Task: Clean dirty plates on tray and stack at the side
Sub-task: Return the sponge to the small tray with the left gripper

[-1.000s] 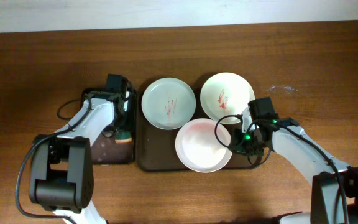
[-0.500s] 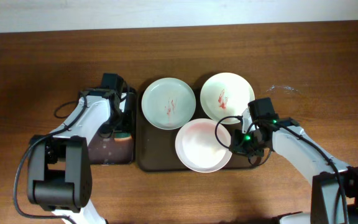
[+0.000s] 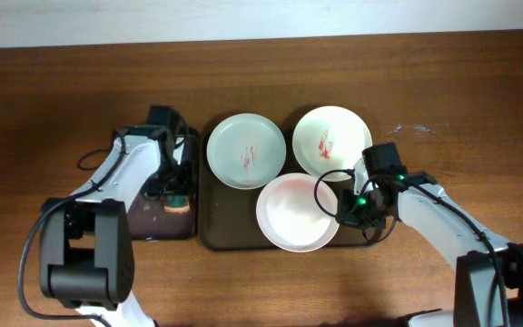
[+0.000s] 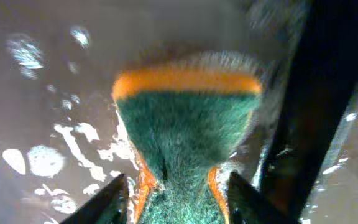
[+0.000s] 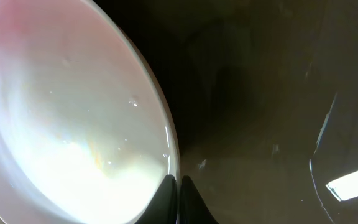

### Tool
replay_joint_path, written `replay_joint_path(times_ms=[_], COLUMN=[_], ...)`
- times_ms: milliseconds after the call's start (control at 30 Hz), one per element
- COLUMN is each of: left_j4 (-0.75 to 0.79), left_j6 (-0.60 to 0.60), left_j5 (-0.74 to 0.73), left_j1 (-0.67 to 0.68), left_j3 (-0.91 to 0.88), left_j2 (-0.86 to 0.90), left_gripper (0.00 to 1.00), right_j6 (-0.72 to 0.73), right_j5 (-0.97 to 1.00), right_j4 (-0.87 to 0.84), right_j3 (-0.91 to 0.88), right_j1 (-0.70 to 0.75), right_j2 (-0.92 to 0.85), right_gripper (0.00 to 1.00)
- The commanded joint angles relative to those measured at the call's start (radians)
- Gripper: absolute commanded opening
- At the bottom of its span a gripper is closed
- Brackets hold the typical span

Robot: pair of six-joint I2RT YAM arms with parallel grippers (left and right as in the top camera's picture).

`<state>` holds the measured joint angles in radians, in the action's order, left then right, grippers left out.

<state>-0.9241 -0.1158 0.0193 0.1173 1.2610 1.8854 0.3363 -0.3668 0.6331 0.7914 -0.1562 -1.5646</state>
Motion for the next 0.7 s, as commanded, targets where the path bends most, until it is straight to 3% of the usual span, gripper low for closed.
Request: replay_joint_path(times_ms=[0,167,433,567,667], left_j4=[-0.037,-0.061,-0.061,-0.061,-0.061], left_j6=[0.005,0.005,0.005,0.005,0.005], left_j5=[-0.011,-0.084,-0.084,-0.084,-0.084], left_j1=[-0.002,-0.002,-0.002,-0.002,-0.002], left_j3=[0.084,0.094,0.094,0.094,0.094], left_j2=[0.005,0.005,0.005,0.005,0.005], left_gripper=[0.65,0.75,0.77,0.77,0.77], right_j6=[-0.010,-0.040,-0.040,-0.039,-0.040], right_j5=[0.009,0.026,0.095,0.094,0.094], right_j4=[-0.012,0.035,0.166,0.161,0.131], right_j3=[0.013,0.059,0.125,0.091,0.076], right_j1=[-0.008,-0.008,-0.008,-0.008,-0.008], right_j2=[-0.006,0.034,0.053,0.050,0.013], right_gripper=[0.04,0.04,0.04,0.25,0.28])
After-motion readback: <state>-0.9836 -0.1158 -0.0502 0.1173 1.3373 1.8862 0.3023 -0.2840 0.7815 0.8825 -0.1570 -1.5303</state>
